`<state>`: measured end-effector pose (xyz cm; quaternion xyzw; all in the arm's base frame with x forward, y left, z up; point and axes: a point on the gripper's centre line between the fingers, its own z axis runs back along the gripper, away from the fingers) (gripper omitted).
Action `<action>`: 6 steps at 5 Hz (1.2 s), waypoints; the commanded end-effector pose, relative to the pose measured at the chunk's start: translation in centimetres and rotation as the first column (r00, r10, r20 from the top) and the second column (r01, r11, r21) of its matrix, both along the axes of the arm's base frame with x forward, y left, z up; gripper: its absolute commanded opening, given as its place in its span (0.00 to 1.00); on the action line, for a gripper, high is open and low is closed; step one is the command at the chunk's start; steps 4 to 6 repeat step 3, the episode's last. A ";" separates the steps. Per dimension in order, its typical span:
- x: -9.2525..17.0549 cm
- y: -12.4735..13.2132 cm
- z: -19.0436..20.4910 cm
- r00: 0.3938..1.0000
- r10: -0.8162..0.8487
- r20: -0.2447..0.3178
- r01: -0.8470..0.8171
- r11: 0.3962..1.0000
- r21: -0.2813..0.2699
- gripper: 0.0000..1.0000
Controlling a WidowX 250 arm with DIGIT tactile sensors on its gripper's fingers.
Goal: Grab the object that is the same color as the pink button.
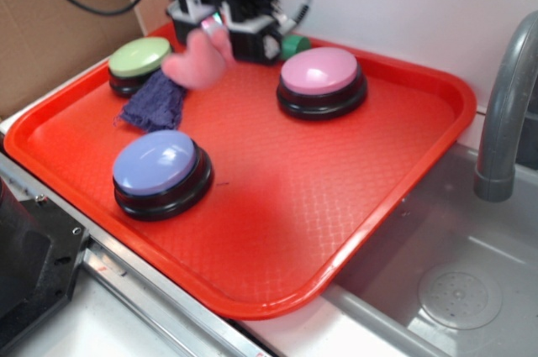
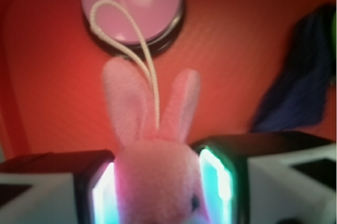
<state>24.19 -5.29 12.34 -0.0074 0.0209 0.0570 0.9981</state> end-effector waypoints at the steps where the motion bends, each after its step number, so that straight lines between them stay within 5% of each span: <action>1: 1.3 4.2 5.0 0.988 -0.125 0.096 0.117 0.990 0.083 0.00; 3: -0.3 7.0 4.5 0.993 -0.039 0.112 0.035 0.999 0.036 0.00; 6: -0.3 7.0 4.5 0.993 -0.039 0.112 0.035 0.999 0.036 0.00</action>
